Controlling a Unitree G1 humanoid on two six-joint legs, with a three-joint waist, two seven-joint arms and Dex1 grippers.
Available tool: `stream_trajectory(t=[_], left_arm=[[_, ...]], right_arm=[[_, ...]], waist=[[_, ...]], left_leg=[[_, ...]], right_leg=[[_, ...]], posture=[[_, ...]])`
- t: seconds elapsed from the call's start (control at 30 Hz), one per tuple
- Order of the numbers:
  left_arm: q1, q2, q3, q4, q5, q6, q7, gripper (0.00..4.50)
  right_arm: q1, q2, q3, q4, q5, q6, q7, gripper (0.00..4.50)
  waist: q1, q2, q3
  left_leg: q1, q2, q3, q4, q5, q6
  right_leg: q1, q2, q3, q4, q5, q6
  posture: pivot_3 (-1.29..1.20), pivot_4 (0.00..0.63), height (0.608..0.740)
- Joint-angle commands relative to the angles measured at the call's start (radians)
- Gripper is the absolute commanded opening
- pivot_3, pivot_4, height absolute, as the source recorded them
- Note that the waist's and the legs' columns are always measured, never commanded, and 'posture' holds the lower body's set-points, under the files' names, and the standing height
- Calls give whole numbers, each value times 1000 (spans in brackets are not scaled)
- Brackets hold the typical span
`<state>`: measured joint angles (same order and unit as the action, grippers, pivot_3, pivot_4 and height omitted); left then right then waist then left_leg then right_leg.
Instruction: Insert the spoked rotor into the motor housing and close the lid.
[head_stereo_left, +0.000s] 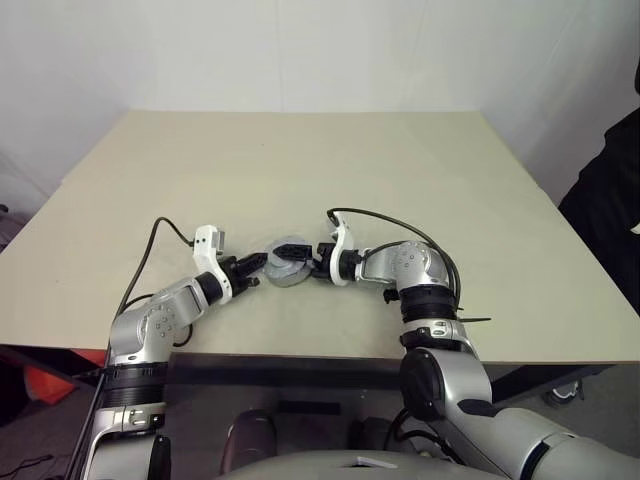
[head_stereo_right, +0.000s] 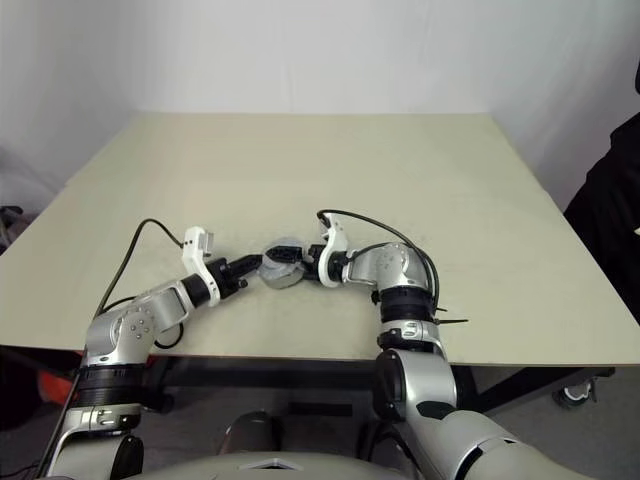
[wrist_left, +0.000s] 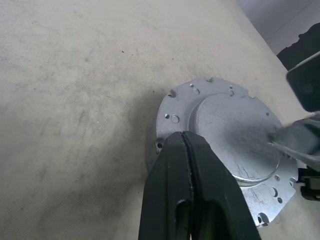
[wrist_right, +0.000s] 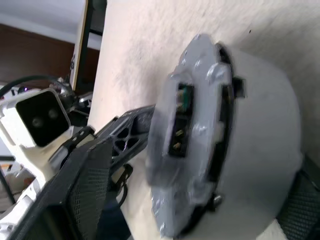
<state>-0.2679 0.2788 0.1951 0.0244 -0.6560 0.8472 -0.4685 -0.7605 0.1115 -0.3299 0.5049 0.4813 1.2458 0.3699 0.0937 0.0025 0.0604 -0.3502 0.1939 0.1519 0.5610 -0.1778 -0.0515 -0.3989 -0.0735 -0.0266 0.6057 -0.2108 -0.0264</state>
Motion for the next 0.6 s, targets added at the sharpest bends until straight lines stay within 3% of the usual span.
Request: stream_trajectory(t=[0.03, 0.13, 0.37, 0.6], left_arm=[[2, 9, 1, 2, 9, 4, 5, 0], [4, 9, 3, 5, 10, 2, 5, 0], [-23, -6, 63, 33, -22, -7, 18, 0], [-57, -66, 209, 46, -156, 0, 60, 0]], right_arm=[[-34, 0, -3, 17, 18, -39, -17, 3201], [-44, -15, -3, 25, 27, -39, -25, 2345], [-67, -42, -39, 53, 55, -54, -56, 2241], [-140, -47, -198, 112, 143, -78, -167, 2241]], waist=[[0, 0, 0], [0, 0, 0], [2, 0, 0], [4, -1, 1]], left_leg=[[0, 0, 0, 0, 0, 0], [1, 0, 0, 0, 0, 0], [0, -1, 0, 1, 0, -1], [-3, -1, -1, 1, 1, -1]], right_leg=[[0, 0, 0, 0, 0, 0], [0, 0, 0, 0, 0, 0], [1, 0, 0, 1, 0, 0], [-1, 0, 0, 1, 2, -3]], posture=[[0, 0, 740], [0, 0, 740], [0, 0, 740], [0, 0, 740]])
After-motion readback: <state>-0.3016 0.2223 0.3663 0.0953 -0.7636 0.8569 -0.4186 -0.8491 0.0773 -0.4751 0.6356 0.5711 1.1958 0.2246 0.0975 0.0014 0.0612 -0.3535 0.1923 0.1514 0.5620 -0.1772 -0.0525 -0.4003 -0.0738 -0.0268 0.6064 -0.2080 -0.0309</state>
